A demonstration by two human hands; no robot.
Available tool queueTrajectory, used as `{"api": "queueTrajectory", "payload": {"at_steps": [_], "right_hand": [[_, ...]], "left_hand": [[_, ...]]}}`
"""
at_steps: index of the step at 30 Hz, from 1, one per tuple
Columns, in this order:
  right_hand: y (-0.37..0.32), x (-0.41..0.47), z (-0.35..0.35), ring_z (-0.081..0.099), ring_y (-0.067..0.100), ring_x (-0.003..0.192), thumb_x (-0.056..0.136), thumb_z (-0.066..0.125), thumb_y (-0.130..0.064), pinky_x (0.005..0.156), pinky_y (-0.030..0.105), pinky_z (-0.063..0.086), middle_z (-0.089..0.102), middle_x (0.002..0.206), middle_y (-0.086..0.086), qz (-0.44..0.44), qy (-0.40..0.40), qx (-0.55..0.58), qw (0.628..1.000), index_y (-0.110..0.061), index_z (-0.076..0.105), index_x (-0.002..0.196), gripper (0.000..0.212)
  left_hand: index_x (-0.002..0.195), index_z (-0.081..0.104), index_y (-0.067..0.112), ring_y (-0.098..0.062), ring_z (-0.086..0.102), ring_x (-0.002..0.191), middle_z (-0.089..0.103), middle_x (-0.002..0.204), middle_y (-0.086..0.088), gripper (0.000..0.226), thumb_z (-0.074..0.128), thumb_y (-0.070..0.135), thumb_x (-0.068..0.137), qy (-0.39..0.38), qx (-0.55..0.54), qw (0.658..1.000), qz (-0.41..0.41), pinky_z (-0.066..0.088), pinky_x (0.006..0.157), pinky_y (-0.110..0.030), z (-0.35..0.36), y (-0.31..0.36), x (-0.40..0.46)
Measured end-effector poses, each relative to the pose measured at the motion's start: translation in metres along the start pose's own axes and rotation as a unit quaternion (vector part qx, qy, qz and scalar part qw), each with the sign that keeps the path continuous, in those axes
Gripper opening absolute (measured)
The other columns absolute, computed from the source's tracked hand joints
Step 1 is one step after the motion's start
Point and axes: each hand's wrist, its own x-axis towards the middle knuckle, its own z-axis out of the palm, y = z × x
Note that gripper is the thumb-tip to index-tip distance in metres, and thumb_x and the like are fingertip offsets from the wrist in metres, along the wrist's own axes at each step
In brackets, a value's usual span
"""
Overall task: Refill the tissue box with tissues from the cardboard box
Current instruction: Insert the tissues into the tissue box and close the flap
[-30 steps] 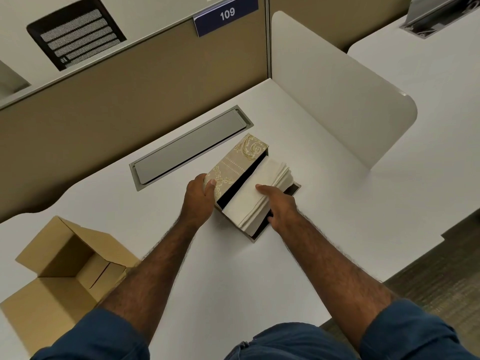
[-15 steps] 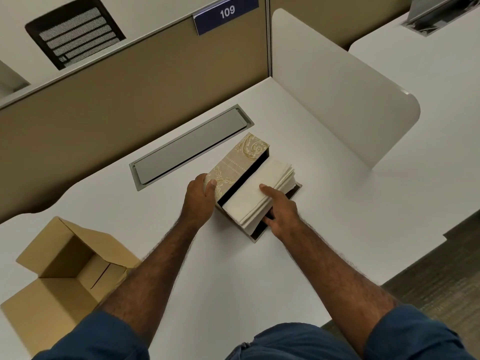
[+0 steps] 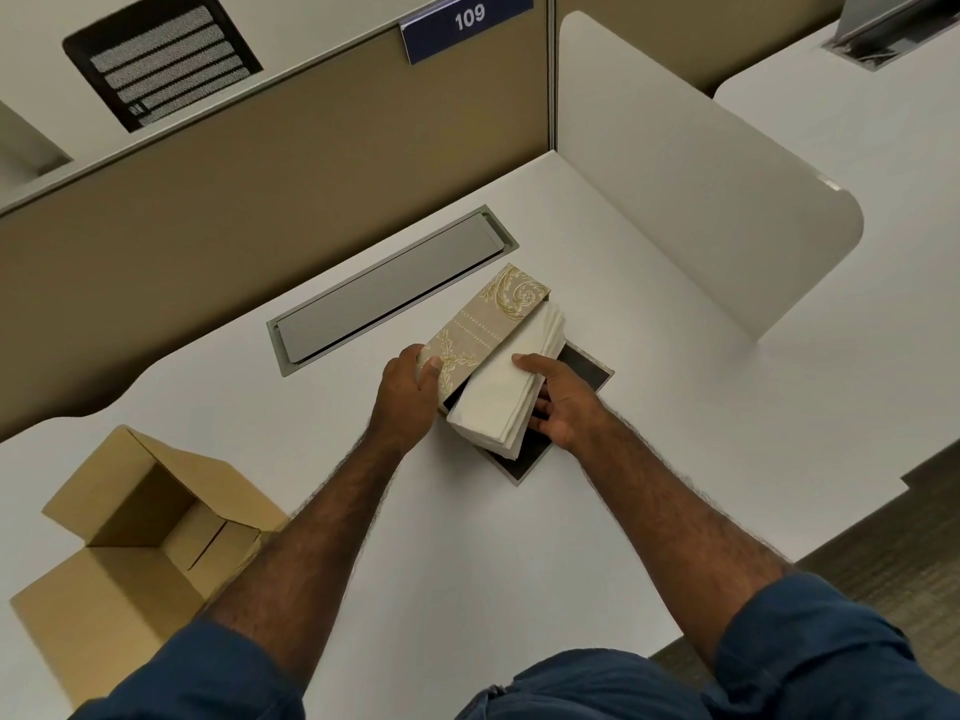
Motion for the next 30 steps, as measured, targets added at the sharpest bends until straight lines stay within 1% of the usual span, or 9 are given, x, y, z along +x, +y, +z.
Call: {"api": "queueTrajectory", "payload": {"at_steps": [3, 6, 10, 13, 17, 20, 23, 27, 30], "right_hand": [[-0.001, 0.006, 0.000, 0.074, 0.028, 0.110, 0.082, 0.091, -0.022, 0.091, 0.048, 0.063, 0.078, 0.116, 0.008, -0.010, 0.011, 0.020, 1.000, -0.018, 0.071, 0.111, 0.036], [0.001, 0.009, 0.003, 0.072, 0.029, 0.115, 0.081, 0.091, -0.021, 0.101, 0.054, 0.061, 0.078, 0.119, 0.009, -0.011, 0.016, 0.035, 0.999, -0.018, 0.072, 0.109, 0.034], [0.005, 0.010, 0.006, 0.072, 0.027, 0.108, 0.081, 0.091, -0.020, 0.100, 0.052, 0.060, 0.078, 0.114, 0.007, -0.015, 0.024, 0.050, 0.998, -0.019, 0.073, 0.104, 0.029], [0.006, 0.010, 0.006, 0.073, 0.026, 0.107, 0.081, 0.091, -0.020, 0.101, 0.052, 0.060, 0.079, 0.112, 0.006, -0.016, 0.027, 0.052, 0.998, -0.019, 0.075, 0.102, 0.027], [0.008, 0.008, 0.006, 0.074, 0.025, 0.107, 0.082, 0.090, -0.020, 0.095, 0.049, 0.061, 0.080, 0.116, 0.007, -0.017, 0.037, 0.065, 0.997, -0.020, 0.075, 0.102, 0.025], [0.010, 0.006, 0.007, 0.073, 0.025, 0.106, 0.082, 0.091, -0.020, 0.094, 0.049, 0.062, 0.079, 0.117, 0.007, -0.015, 0.048, 0.077, 0.996, -0.020, 0.075, 0.103, 0.026], [0.010, 0.004, 0.010, 0.073, 0.023, 0.100, 0.083, 0.090, -0.020, 0.086, 0.045, 0.062, 0.079, 0.114, 0.006, -0.013, 0.051, 0.085, 0.995, -0.021, 0.075, 0.100, 0.023], [0.010, 0.000, 0.019, 0.069, 0.024, 0.109, 0.083, 0.091, -0.021, 0.093, 0.047, 0.060, 0.076, 0.119, 0.005, -0.008, 0.056, 0.098, 0.994, -0.019, 0.074, 0.105, 0.027], [0.011, -0.002, 0.027, 0.064, 0.021, 0.106, 0.084, 0.090, -0.023, 0.091, 0.046, 0.057, 0.071, 0.118, 0.003, -0.007, 0.061, 0.102, 0.993, -0.017, 0.073, 0.115, 0.036]], "left_hand": [[0.133, 0.055, 0.003, -0.034, 0.058, 0.116, 0.063, 0.124, -0.019, 0.038, 0.045, 0.031, 0.110, 0.007, 0.002, 1.000, -0.003, 0.051, 0.101, -0.049, 0.000, 0.000, -0.001], [0.134, 0.055, 0.003, -0.032, 0.057, 0.117, 0.062, 0.124, -0.018, 0.038, 0.045, 0.031, 0.109, 0.013, 0.006, 1.000, -0.005, 0.049, 0.101, -0.044, 0.001, 0.000, -0.001], [0.132, 0.056, 0.004, -0.032, 0.058, 0.115, 0.063, 0.122, -0.018, 0.037, 0.045, 0.031, 0.110, 0.008, 0.003, 1.000, -0.004, 0.051, 0.099, -0.046, 0.001, 0.000, -0.001], [0.131, 0.057, 0.003, -0.033, 0.057, 0.115, 0.064, 0.121, -0.018, 0.035, 0.045, 0.028, 0.109, 0.017, 0.002, 1.000, 0.002, 0.049, 0.100, -0.045, 0.002, -0.001, -0.001], [0.129, 0.058, 0.002, -0.034, 0.058, 0.113, 0.064, 0.119, -0.019, 0.034, 0.046, 0.027, 0.109, 0.012, 0.003, 1.000, 0.004, 0.048, 0.100, -0.047, 0.001, 0.000, 0.000], [0.132, 0.057, 0.001, -0.033, 0.056, 0.115, 0.064, 0.121, -0.019, 0.036, 0.046, 0.028, 0.109, 0.015, 0.011, 1.000, 0.004, 0.046, 0.099, -0.040, 0.002, -0.002, 0.000], [0.132, 0.056, 0.003, -0.032, 0.056, 0.113, 0.063, 0.120, -0.019, 0.036, 0.045, 0.029, 0.110, 0.015, 0.011, 1.000, 0.004, 0.047, 0.097, -0.039, 0.003, -0.003, 0.000], [0.135, 0.055, 0.003, -0.032, 0.056, 0.115, 0.062, 0.123, -0.019, 0.037, 0.044, 0.029, 0.110, 0.013, 0.012, 1.000, 0.005, 0.045, 0.097, -0.037, 0.003, -0.004, 0.000], [0.138, 0.053, 0.004, -0.032, 0.055, 0.117, 0.061, 0.126, -0.020, 0.040, 0.044, 0.030, 0.110, 0.012, 0.018, 1.000, 0.001, 0.044, 0.096, -0.035, 0.003, -0.003, 0.000]]}}
